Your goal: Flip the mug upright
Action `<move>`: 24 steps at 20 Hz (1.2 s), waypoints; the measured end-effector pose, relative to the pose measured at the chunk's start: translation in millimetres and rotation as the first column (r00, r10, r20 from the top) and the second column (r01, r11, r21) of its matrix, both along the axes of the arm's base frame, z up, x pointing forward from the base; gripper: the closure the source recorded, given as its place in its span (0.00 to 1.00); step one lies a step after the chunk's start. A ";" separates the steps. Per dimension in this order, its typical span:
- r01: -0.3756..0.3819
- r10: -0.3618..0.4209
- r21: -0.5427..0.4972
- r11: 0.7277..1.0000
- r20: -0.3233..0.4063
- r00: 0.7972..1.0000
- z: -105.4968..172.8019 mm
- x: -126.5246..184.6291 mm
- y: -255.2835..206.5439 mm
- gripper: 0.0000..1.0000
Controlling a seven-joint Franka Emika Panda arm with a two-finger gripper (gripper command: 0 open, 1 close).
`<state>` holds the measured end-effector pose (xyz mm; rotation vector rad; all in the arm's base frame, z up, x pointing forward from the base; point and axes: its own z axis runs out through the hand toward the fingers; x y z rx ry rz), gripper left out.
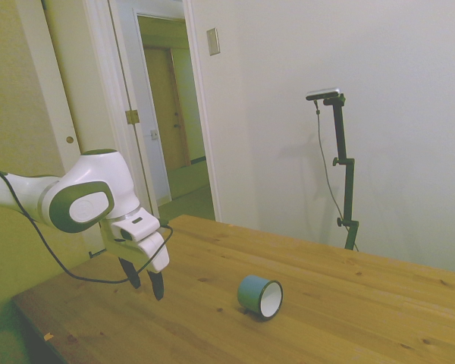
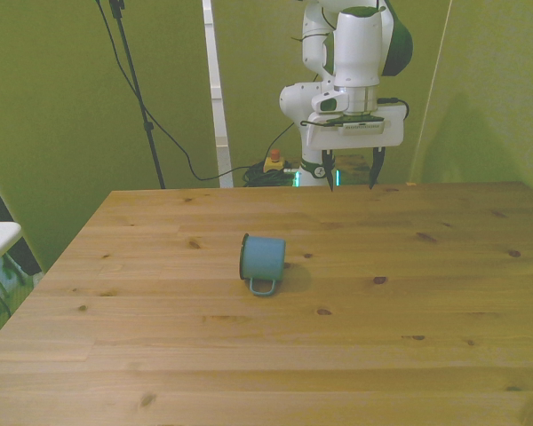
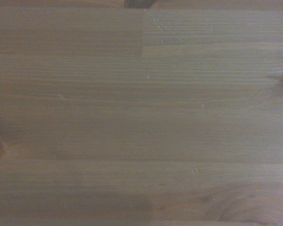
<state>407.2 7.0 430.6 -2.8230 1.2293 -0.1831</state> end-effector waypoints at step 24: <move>0.039 -0.049 0.125 0.991 0.074 0.996 50.2 106.8 -221.2 0.00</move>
